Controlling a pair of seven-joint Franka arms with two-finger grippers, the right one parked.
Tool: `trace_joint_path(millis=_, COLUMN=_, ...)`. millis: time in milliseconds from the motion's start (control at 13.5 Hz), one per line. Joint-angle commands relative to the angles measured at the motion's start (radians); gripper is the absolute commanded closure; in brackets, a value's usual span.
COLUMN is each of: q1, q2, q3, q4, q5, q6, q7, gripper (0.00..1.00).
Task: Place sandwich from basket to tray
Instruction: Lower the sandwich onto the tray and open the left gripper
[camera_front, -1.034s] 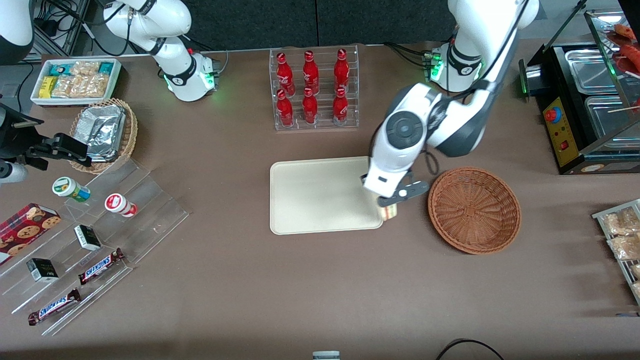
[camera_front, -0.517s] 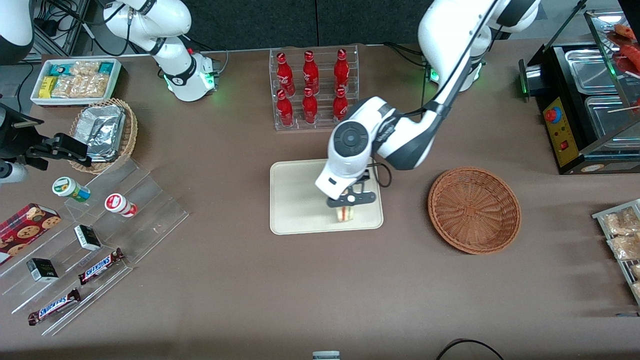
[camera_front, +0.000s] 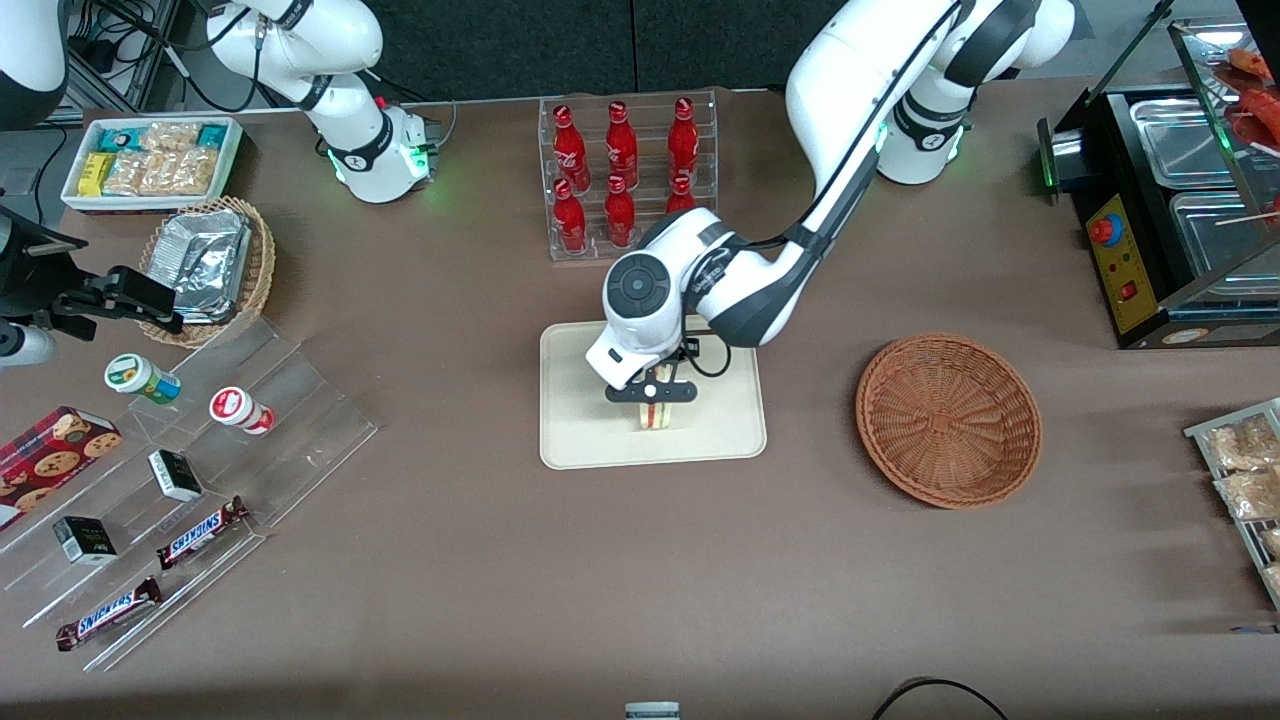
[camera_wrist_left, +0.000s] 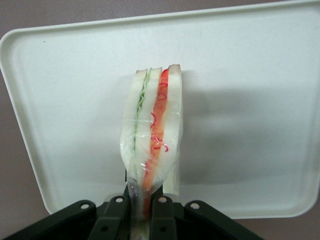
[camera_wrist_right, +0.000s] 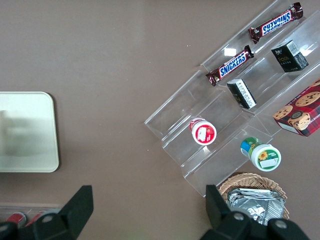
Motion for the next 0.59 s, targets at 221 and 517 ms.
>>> trace_joint_path(millis=221, q1=-0.023, q2=0.019, q3=0.015, q4=0.042, q5=0.032, q6=-0.032, q7=0.004, gripper=1.0)
trace_joint_path(millis=517, q1=-0.023, q2=0.021, q3=0.018, q4=0.042, q5=0.033, q6=-0.035, q7=-0.037, gripper=1.0)
